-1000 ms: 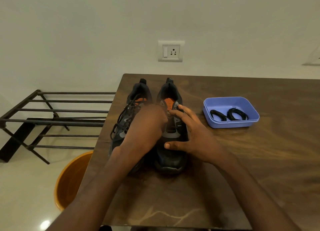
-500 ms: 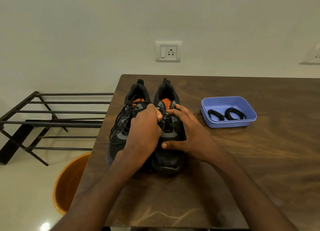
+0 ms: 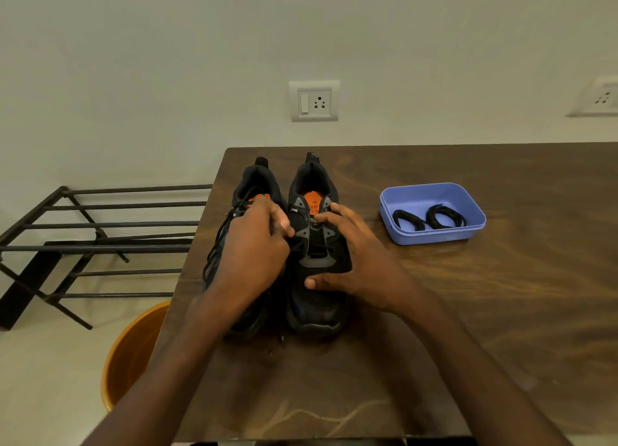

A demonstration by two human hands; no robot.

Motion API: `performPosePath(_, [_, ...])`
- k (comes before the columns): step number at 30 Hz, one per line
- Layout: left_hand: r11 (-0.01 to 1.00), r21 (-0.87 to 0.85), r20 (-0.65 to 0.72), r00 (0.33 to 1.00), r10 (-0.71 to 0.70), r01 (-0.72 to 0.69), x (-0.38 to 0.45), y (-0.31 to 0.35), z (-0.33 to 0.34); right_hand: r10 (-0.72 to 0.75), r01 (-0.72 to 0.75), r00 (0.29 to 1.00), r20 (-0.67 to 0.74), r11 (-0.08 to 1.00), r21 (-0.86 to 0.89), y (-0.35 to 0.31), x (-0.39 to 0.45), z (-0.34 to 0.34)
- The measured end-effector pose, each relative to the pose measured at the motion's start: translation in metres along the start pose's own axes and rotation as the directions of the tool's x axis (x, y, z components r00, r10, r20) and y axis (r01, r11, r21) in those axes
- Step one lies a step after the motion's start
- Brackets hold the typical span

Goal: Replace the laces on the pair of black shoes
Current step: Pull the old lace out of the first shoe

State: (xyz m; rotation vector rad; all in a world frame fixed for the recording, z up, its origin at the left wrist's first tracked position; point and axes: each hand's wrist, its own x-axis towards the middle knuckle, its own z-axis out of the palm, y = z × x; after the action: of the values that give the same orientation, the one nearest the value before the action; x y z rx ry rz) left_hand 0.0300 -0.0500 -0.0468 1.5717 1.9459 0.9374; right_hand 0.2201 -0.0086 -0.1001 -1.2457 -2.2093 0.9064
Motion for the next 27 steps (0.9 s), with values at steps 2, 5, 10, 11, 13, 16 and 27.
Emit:
performPosePath(2, [0.99,0.116,0.065,0.995,0.075,-0.082,0.0,0.0,-0.008,-0.01,0.01,1.0,-0.027,1.0,-0.003,0.001,0.001,0.002])
performPosePath(5, [0.979,0.155,0.182,0.978,0.103,-0.132,0.0,0.0,-0.023,-0.04,0.041,0.989,-0.14,0.999,0.004,-0.001,0.001,0.009])
performPosePath(10, [0.915,0.314,0.15,0.965,0.216,-0.253,-0.002,-0.001,-0.023,-0.119,0.109,0.903,-0.413,0.993,-0.046,-0.011,0.004,0.018])
performPosePath(11, [0.892,0.337,0.12,0.953,0.277,-0.302,-0.001,-0.003,-0.019,-0.127,0.095,0.892,-0.435,0.991,-0.096,-0.014,0.004,0.019])
performPosePath(13, [0.855,0.338,0.058,0.915,0.399,-0.394,0.002,-0.007,-0.013,-0.114,0.012,0.9,-0.421,0.971,-0.239,-0.018,0.004,0.022])
performPosePath(16, [0.833,0.317,0.1,0.889,0.446,-0.453,0.008,-0.011,-0.006,-0.068,-0.07,0.944,-0.324,0.916,-0.395,-0.026,0.003,0.028])
performPosePath(27, [0.798,0.419,0.405,0.876,0.263,-0.433,0.016,-0.022,0.001,0.123,-0.132,0.832,-0.541,0.991,0.023,-0.031,-0.002,0.021])
